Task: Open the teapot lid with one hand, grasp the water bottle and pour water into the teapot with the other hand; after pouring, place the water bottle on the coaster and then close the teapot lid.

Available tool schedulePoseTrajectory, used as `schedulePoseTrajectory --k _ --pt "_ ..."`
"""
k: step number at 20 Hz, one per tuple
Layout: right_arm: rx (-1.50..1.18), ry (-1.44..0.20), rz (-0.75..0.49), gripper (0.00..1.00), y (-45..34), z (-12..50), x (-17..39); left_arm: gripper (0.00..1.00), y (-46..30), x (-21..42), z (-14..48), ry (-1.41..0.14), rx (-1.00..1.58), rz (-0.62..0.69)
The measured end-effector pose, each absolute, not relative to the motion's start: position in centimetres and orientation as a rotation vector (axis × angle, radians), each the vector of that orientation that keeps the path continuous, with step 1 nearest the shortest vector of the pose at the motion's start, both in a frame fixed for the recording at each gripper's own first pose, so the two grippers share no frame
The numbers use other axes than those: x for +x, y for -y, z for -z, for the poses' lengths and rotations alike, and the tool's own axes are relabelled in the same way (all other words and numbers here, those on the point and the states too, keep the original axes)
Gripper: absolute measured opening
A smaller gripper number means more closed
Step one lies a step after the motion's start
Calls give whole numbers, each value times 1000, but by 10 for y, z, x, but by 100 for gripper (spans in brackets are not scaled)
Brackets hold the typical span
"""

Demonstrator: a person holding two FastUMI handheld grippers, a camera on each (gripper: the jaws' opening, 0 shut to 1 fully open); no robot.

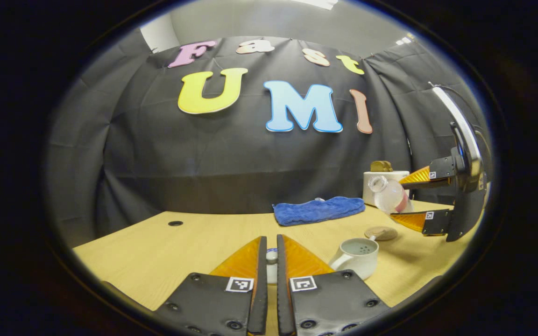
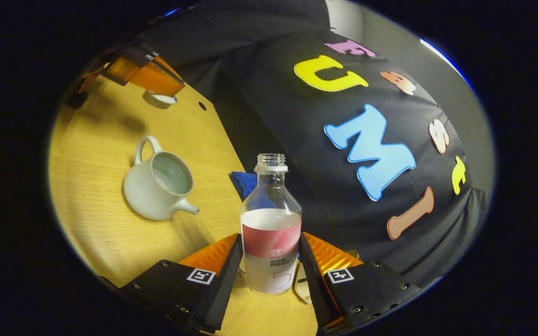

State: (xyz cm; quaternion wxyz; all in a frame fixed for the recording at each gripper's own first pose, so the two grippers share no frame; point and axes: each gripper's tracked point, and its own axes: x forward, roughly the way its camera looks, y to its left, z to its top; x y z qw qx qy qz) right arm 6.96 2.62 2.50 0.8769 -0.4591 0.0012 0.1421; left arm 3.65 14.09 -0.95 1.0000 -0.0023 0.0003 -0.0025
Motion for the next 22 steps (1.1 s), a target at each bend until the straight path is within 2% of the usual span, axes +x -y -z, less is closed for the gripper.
schedulePoseTrajectory --k 5,16,22 --pt "-595 -77 -274 72 -18 -25 98 18 -141 37 9 -1 -4 5" --pt "-95 -111 -191 72 0 -11 133 18 -141 37 10 0 -4 6" --pt "-97 -98 -176 72 8 -11 138 18 -137 39 10 0 -5 12"
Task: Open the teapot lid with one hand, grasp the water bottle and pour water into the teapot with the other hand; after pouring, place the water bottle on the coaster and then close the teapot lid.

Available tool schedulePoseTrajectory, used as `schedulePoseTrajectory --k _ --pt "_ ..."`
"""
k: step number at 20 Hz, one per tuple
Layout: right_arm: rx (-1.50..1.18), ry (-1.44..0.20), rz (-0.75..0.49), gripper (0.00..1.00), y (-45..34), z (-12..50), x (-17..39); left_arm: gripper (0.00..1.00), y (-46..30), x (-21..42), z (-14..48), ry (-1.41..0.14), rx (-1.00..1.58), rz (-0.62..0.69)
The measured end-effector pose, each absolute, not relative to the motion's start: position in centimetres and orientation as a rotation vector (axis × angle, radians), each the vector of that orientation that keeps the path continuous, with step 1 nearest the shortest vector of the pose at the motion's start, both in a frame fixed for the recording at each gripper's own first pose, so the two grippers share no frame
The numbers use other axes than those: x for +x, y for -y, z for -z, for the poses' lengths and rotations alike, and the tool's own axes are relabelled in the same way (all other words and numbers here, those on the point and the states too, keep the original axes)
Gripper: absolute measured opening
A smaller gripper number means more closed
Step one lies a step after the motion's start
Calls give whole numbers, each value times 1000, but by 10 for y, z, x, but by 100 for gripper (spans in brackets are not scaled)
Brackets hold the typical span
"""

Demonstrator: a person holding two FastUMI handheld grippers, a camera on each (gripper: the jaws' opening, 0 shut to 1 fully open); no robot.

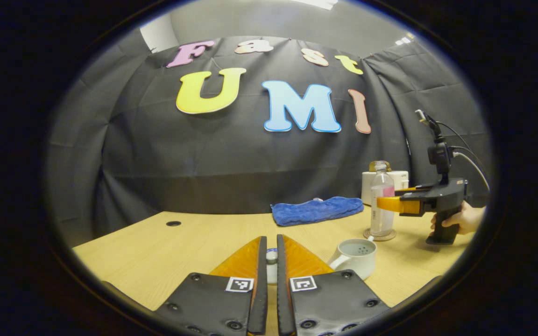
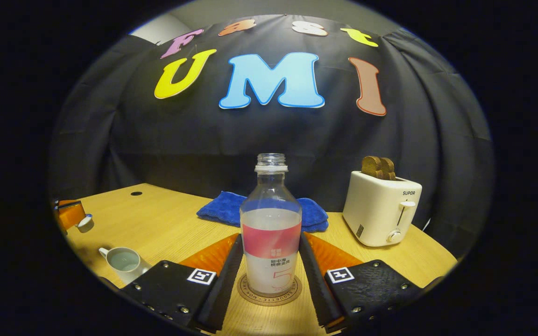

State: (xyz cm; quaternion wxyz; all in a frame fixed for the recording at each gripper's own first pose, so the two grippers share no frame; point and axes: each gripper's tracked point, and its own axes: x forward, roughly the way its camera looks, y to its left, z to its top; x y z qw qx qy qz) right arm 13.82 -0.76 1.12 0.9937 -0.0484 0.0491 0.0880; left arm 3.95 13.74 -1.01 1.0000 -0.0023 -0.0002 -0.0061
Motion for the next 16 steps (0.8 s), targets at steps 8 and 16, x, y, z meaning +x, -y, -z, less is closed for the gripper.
schedulePoseTrajectory --k 8,16 --pt "-66 -118 -162 75 11 -4 138 18 -138 39 10 0 -5 12" --pt "-14 -103 -139 98 18 -9 129 18 -137 40 10 0 -5 12"
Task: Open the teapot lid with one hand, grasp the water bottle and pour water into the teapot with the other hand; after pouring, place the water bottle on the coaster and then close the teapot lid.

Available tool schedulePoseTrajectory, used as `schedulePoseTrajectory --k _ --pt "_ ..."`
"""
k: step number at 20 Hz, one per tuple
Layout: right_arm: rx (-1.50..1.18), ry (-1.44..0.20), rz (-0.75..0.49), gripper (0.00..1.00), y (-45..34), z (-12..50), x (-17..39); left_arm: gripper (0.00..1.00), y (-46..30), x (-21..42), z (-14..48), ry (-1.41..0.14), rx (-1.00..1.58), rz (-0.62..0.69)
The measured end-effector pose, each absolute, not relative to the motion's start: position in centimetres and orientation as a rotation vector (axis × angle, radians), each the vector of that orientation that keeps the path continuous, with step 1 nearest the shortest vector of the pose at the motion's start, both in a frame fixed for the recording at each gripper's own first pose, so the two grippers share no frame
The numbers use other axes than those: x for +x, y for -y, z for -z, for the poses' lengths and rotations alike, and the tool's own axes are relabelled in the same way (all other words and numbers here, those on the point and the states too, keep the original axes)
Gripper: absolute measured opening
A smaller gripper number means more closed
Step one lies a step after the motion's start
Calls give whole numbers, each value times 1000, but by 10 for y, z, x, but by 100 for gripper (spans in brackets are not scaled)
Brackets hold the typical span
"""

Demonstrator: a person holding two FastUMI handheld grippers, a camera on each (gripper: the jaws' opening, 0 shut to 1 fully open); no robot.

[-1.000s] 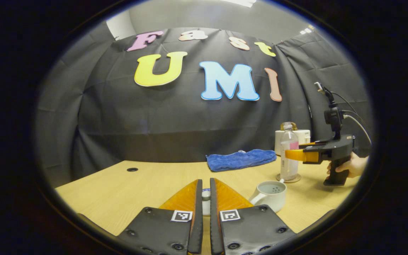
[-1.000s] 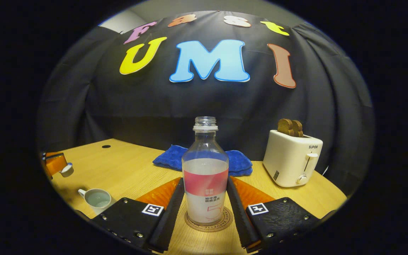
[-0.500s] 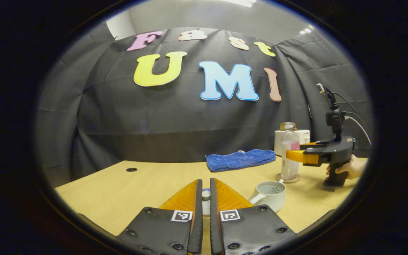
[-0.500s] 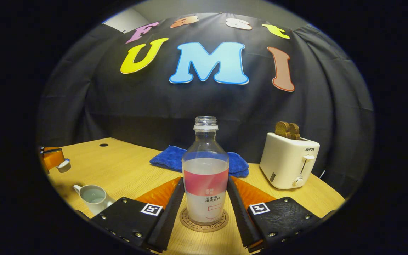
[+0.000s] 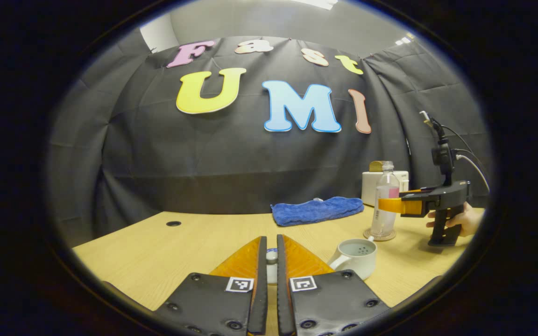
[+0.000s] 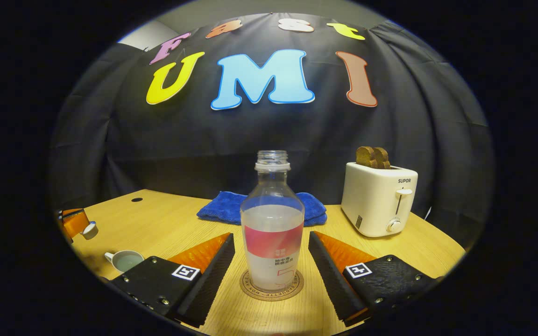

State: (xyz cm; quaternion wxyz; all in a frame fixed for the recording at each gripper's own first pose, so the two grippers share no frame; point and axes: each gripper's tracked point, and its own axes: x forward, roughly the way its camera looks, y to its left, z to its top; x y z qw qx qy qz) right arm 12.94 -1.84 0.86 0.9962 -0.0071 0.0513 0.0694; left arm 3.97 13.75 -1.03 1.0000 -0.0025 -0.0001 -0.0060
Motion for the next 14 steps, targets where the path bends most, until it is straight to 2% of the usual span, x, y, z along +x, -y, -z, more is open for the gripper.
schedulePoseTrajectory --k 5,6,10,14 --pt "-15 -44 -113 98 24 -9 99 18 -132 42 9 0 -7 24" --pt "-13 -43 -117 98 24 -6 90 15 -130 42 9 0 -7 24" --pt "-24 -55 -128 98 23 6 65 14 -110 45 9 0 -8 49" --pt "5 -36 -140 98 21 3 52 18 -87 49 7 2 -8 76"
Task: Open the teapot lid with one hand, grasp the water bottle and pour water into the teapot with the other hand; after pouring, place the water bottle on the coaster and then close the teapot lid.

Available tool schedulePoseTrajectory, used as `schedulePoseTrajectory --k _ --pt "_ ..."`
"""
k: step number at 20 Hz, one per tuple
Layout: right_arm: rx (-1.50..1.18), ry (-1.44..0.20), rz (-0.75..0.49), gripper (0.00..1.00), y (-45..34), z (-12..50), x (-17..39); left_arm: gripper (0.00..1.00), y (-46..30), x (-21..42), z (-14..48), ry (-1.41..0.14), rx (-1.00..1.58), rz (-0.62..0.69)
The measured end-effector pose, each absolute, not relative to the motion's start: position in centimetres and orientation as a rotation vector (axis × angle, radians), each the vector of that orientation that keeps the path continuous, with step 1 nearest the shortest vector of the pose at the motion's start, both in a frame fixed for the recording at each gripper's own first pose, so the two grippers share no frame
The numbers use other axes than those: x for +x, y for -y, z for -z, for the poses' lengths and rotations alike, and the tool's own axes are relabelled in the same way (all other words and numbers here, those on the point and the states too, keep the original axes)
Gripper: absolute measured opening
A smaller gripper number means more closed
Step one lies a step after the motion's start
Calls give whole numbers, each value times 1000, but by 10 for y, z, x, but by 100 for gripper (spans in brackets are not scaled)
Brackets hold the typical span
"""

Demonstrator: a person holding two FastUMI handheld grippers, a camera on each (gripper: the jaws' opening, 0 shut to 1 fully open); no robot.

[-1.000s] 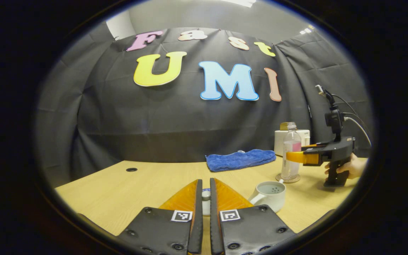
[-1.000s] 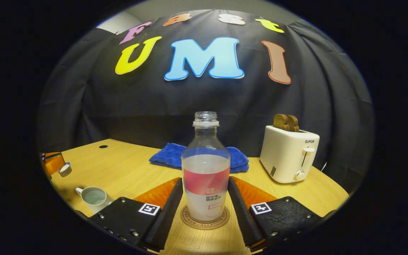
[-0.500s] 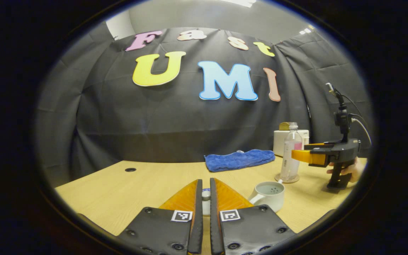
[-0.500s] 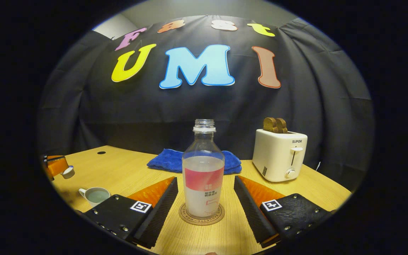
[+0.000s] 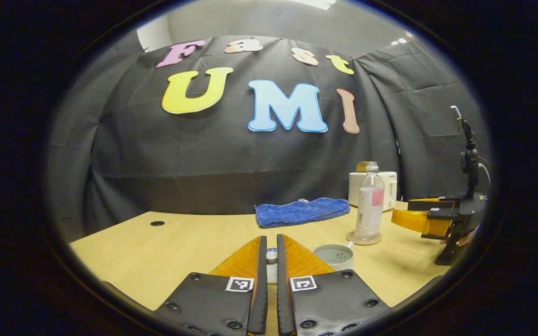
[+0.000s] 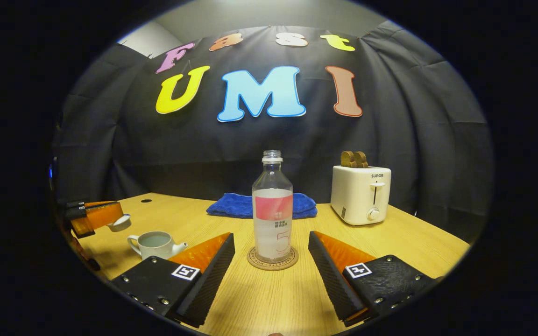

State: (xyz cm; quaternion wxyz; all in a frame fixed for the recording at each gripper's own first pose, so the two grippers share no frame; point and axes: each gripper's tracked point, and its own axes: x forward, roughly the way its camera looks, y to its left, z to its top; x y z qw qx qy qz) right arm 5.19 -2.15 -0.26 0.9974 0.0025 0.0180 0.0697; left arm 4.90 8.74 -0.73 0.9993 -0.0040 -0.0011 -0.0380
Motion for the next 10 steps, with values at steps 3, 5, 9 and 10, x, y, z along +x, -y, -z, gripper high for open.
schedulePoseTrajectory --k 3,5,9,10 --pt "-1 0 -143 98 17 0 28 14 -73 52 7 3 -7 89" --pt "-1 -2 -152 98 14 1 18 15 -66 53 6 3 -8 92" --pt "-3 1 -165 97 10 1 6 15 -53 57 5 3 -7 92" --pt "-1 -1 -165 98 11 2 6 14 -50 58 5 3 -7 93"
